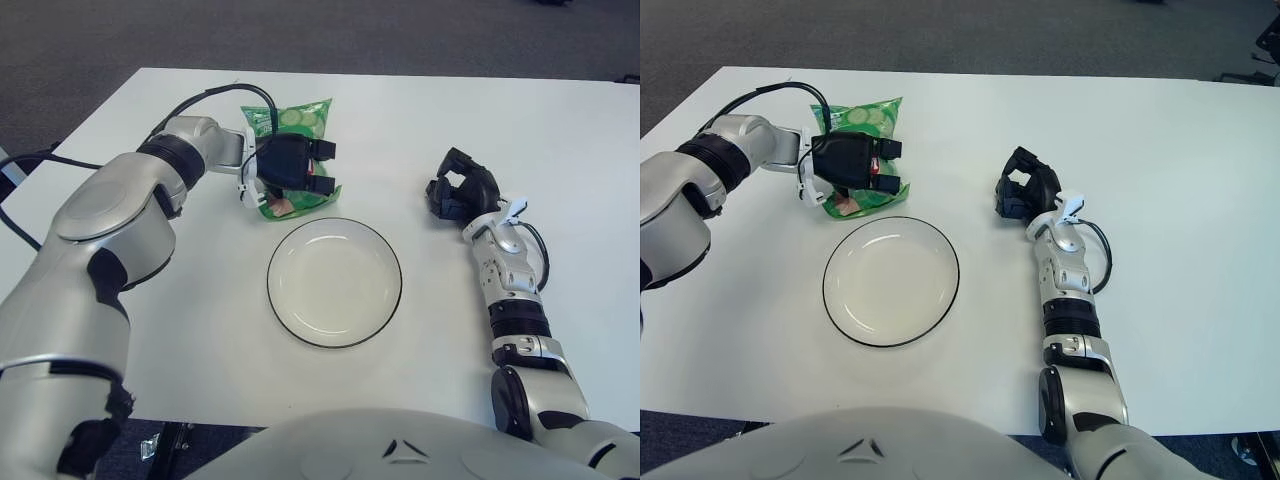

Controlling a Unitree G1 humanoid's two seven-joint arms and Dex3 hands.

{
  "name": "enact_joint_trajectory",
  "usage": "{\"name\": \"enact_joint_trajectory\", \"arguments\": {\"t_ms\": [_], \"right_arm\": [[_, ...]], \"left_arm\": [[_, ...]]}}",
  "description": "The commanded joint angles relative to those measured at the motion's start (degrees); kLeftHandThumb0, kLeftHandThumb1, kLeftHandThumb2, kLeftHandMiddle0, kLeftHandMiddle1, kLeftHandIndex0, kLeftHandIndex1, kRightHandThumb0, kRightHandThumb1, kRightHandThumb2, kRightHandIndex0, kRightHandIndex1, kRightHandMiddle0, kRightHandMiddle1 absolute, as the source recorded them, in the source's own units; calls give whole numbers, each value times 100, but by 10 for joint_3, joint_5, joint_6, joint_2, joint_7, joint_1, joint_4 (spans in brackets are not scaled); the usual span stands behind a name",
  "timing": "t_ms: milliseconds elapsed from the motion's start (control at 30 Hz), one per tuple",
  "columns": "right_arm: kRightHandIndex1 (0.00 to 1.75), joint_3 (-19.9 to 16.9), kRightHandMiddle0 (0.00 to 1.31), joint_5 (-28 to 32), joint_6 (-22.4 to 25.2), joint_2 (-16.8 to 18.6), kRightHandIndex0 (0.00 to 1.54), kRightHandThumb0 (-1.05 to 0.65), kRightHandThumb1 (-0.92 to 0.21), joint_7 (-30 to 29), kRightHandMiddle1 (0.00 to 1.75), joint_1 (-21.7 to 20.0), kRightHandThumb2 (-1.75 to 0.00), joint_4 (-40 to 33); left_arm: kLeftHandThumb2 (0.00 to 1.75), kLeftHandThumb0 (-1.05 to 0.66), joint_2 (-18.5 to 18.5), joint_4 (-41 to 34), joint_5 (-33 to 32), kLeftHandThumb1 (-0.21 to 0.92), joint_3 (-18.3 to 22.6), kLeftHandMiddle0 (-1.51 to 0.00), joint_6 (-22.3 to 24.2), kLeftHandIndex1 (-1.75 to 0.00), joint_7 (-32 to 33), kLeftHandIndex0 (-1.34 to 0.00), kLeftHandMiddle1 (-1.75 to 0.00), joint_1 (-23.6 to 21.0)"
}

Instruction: Put the snack into the plate.

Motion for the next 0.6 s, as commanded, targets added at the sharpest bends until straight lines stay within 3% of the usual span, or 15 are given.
{"name": "enact_joint_trajectory", "arguments": {"t_ms": [0, 233, 333, 433, 567], "right_arm": [[175, -2, 68, 6, 28, 10, 133, -51, -23, 1, 175, 46, -142, 37], [175, -3, 69, 4, 29, 9, 133, -51, -23, 4, 175, 43, -143, 41], [175, -4, 69, 3, 28, 8, 133, -52, -23, 5, 175, 43, -143, 44], [175, -4, 69, 2, 26, 8, 133, -52, -22, 6, 175, 42, -143, 45], [175, -5, 69, 0, 21, 6, 133, -52, -22, 7, 175, 41, -143, 50]], "left_arm": [[115, 1, 7, -4, -2, 39, 4, -56, 10, -145, -2, -51, -175, 5], [130, -1, 21, -8, -63, 32, 51, -51, -38, -171, -55, -49, -175, 4], [153, -1, 32, 4, -99, 11, 84, -74, -49, -167, -77, -60, -175, -1], [167, -1, 35, 20, -142, 0, 121, -85, -49, -171, -105, -64, -175, 6], [168, 0, 28, 31, -227, -1, 189, -86, -61, -174, -151, -62, -172, 33]]}}
